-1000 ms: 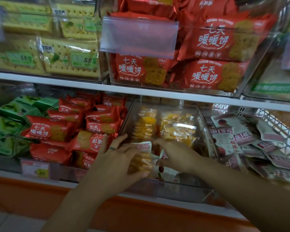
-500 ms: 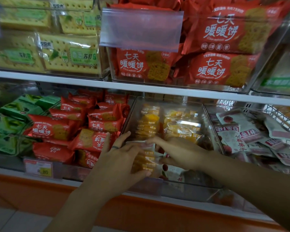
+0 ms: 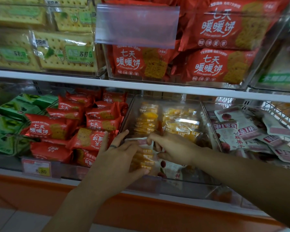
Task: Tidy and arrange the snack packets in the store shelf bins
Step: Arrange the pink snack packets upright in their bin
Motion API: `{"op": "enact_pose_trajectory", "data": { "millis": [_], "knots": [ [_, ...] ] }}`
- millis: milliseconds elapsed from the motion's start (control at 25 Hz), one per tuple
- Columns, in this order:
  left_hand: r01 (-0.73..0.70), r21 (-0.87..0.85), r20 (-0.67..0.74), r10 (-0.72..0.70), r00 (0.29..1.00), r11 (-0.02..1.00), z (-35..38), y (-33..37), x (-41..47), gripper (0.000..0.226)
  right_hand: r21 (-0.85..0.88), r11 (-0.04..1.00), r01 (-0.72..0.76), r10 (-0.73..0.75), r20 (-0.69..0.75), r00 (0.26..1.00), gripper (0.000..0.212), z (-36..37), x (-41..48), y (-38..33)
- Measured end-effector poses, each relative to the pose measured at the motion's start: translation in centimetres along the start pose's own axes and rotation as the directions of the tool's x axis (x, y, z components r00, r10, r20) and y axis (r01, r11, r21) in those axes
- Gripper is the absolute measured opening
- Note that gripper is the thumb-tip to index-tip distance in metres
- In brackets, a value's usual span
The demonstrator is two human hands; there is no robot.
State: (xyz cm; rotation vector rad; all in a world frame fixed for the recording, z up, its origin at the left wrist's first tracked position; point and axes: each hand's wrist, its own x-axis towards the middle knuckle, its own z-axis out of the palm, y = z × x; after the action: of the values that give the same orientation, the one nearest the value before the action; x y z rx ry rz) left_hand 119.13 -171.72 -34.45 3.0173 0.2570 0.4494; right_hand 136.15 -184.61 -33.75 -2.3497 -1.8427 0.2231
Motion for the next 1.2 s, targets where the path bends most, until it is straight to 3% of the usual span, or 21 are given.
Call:
{"op": "enact_pose_trajectory", "data": {
  "millis": [240,360,480,640,760,1000,1120,1200],
  "knots": [
    [-0.015,0.037,0.012,0.014,1.000,0.999,-0.1,0.0,0.1,0.079,0.055,0.996,-0.072,0.079,-0.121,0.990,0.020,0.7,-0.3,0.4],
    [-0.051,0.050,-0.044,0.053,0.998,0.997,0.2,-0.3,0.1,0.061,0.145,0.975,-0.169,0.197,-0.205,0.959,0.018,-0.5,-0.3,0.5],
    [-0.112,0.109,-0.127,0.126,0.984,0.988,0.6,-0.9,0.7,0.046,0.128,0.969,-0.209,0.237,-0.269,0.933,0.015,-2.0,-1.1,0.3],
    [-0.047,0.243,0.007,0.046,0.999,0.969,0.3,-0.2,2.2,0.060,0.126,0.952,-0.278,0.305,-0.349,0.886,0.009,-2.9,-3.0,0.1],
    [0.047,0.335,0.104,-0.086,0.991,0.941,-0.3,1.1,4.0,0.048,0.117,0.933,-0.340,0.358,-0.399,0.844,0.013,-3.6,-4.6,0.3],
    [0.013,0.506,0.253,-0.163,0.954,0.862,-0.7,2.7,6.2,0.033,0.187,0.919,-0.348,0.380,-0.657,0.651,0.015,-4.9,-8.1,1.2],
    [-0.003,0.569,0.228,-0.155,0.961,0.822,-1.2,4.2,6.5,0.037,0.329,0.905,-0.271,0.426,-0.725,0.541,0.015,-4.5,-10.5,1.2],
    [-0.020,0.522,0.162,-0.076,0.984,0.853,-1.3,5.3,7.1,0.039,0.497,0.845,-0.197,0.530,-0.727,0.437,0.014,-4.1,-11.9,1.2]
  ]
}}
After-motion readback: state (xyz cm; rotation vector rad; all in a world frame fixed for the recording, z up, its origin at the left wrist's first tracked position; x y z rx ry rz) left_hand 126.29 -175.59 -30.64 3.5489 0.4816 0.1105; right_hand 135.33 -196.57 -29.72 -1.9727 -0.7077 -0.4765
